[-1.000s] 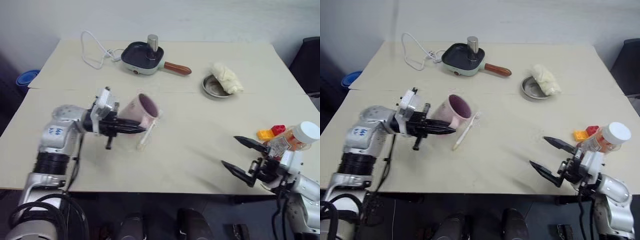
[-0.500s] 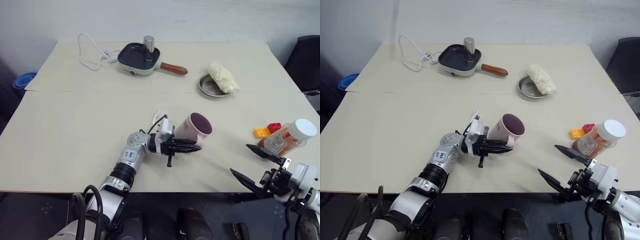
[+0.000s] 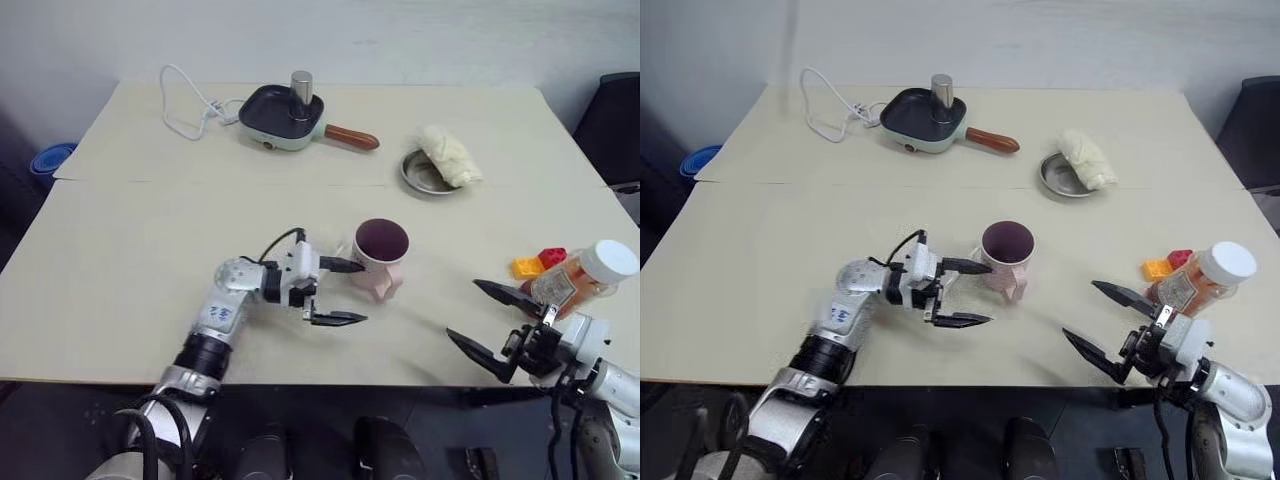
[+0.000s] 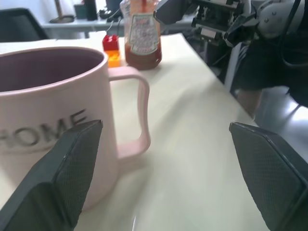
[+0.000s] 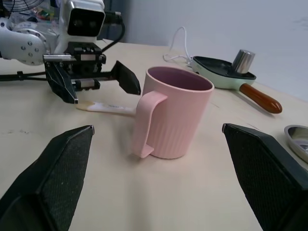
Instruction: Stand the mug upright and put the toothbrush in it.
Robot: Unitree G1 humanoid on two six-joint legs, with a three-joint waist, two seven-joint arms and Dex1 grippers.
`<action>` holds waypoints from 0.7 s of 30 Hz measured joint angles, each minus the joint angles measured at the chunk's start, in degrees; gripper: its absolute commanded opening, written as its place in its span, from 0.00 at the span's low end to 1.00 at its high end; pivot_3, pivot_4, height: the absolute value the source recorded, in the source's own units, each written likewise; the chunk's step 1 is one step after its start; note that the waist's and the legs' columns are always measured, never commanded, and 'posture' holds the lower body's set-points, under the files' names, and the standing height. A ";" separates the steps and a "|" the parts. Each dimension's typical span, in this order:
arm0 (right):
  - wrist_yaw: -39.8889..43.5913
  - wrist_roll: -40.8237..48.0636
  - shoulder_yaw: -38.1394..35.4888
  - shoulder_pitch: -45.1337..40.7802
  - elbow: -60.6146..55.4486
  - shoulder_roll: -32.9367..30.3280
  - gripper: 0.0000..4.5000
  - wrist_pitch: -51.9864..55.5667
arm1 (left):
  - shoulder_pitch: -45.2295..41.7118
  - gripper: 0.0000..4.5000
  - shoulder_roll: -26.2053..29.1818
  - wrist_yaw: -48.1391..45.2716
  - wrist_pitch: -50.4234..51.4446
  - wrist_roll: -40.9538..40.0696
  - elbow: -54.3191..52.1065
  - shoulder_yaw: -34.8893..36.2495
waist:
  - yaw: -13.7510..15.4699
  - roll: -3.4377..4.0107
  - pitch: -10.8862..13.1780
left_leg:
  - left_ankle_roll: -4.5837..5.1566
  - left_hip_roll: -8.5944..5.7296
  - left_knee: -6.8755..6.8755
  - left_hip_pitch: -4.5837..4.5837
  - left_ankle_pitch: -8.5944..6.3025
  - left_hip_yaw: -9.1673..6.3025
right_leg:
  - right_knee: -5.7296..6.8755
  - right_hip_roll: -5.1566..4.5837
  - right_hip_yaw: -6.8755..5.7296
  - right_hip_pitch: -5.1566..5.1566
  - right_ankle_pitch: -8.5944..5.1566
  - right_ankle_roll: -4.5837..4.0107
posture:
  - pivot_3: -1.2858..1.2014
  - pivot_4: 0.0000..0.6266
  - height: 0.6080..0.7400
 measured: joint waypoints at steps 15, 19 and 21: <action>10.98 1.54 3.32 -7.62 8.43 0.49 1.00 -4.04 | 42.70 0.98 22.91 15.03 18.66 -9.88 -23.98 39.62 | -1.12 0.02 0.04 | 0.02 0.12 -0.10 0.05 -0.08 -0.13 | -0.21 -0.31 -0.12 0.03 -0.06 -0.10 | 0.52 0.24 1.00; 14.12 2.46 3.13 -7.68 10.32 0.14 1.00 -4.97 | 46.71 0.98 24.51 20.92 28.07 -12.22 -30.57 45.77 | -0.26 0.01 0.05 | 0.15 -0.12 -0.10 0.04 -0.17 -0.19 | -0.18 -0.88 -0.26 0.07 -0.05 -0.09 | 0.52 0.24 1.00; 14.44 2.96 3.04 -8.23 10.26 0.08 1.00 -4.97 | 43.40 0.98 25.45 24.44 35.33 -14.70 -36.11 43.50 | 0.22 0.01 0.04 | 0.15 -0.18 -0.09 0.07 -0.16 -0.25 | -0.16 -0.95 -0.18 0.13 -0.03 -0.06 | 0.52 0.24 1.00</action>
